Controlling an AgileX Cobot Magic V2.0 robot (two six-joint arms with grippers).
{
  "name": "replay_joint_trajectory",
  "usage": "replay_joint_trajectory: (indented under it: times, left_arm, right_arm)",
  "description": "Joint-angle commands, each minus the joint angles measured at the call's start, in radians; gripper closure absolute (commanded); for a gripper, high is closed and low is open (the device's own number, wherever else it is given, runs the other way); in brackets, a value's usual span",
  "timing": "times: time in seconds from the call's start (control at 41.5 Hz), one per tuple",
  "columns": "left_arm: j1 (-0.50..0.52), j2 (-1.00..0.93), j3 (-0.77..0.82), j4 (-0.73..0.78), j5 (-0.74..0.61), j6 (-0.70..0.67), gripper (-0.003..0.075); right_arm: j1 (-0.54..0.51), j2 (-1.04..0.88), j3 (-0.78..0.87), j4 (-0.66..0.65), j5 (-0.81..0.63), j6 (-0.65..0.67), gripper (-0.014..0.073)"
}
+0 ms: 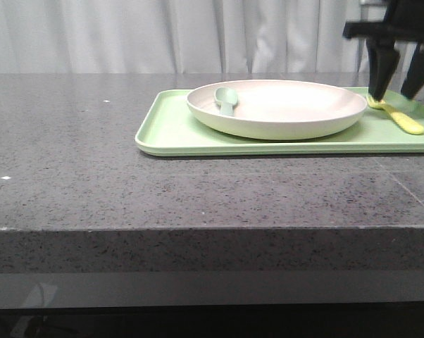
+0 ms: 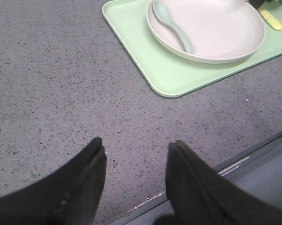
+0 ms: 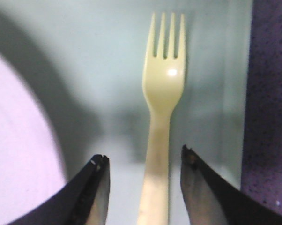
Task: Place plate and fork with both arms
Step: 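Open the right gripper and raise it away from the fork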
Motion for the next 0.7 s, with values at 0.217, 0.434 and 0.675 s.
replay_joint_trajectory:
  times: [0.217,0.434,0.675]
  left_arm:
    - [0.005,-0.002,-0.023,-0.011,-0.069,0.001,0.0408]
    - [0.005,-0.002,-0.023,-0.011,-0.069,0.001,0.0408]
    - [0.005,-0.002,-0.023,-0.011,-0.069,0.001,0.0408]
  right_arm:
    - [0.137,-0.385,0.111,-0.049,-0.023,-0.026,0.0212]
    - [0.234,-0.658,0.360,-0.049,-0.195,-0.026,0.0212]
    - [0.240,-0.946,0.628,-0.093,-0.250,-0.027,0.0212]
